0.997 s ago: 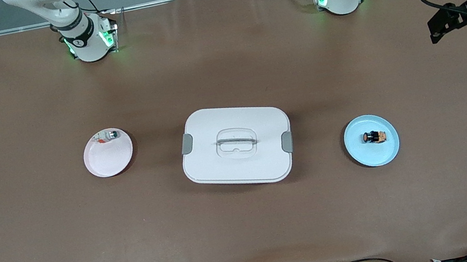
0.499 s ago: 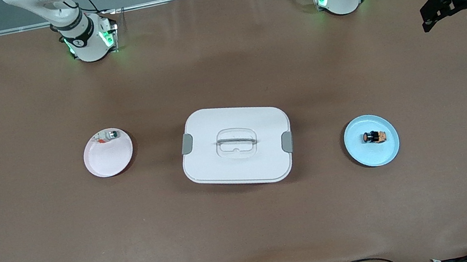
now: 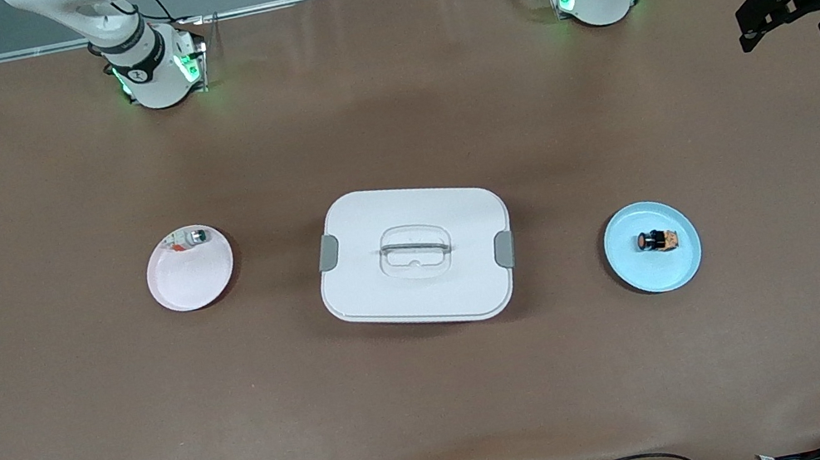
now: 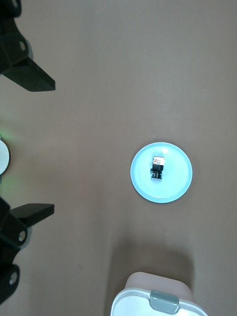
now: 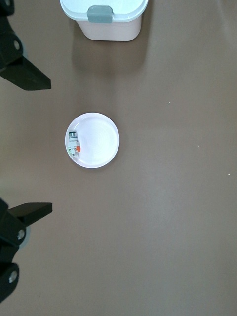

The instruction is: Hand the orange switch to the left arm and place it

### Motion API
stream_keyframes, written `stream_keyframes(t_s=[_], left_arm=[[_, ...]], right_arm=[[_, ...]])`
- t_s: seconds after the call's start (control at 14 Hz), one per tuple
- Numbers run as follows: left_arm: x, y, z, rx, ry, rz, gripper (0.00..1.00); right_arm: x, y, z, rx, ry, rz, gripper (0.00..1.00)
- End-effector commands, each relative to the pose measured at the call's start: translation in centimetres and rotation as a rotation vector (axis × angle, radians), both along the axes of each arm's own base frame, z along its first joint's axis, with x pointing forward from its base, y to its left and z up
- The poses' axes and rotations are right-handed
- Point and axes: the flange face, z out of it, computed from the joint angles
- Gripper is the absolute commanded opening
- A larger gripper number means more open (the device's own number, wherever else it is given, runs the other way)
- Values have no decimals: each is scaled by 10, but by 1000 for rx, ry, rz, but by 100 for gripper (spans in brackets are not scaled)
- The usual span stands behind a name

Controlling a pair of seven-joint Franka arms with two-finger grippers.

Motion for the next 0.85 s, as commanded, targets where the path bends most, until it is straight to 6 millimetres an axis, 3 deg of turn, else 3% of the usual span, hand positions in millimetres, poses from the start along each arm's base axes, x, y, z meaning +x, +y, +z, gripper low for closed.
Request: stream_keyframes(t_s=[0.0, 0.78], left_arm=[[-6, -2, 12, -9, -16, 40, 100], [-4, 0, 18, -6, -11, 32, 100]], right_arm=[[-4, -3, 8, 11, -22, -3, 100], [-5, -3, 7, 25, -10, -50, 100]])
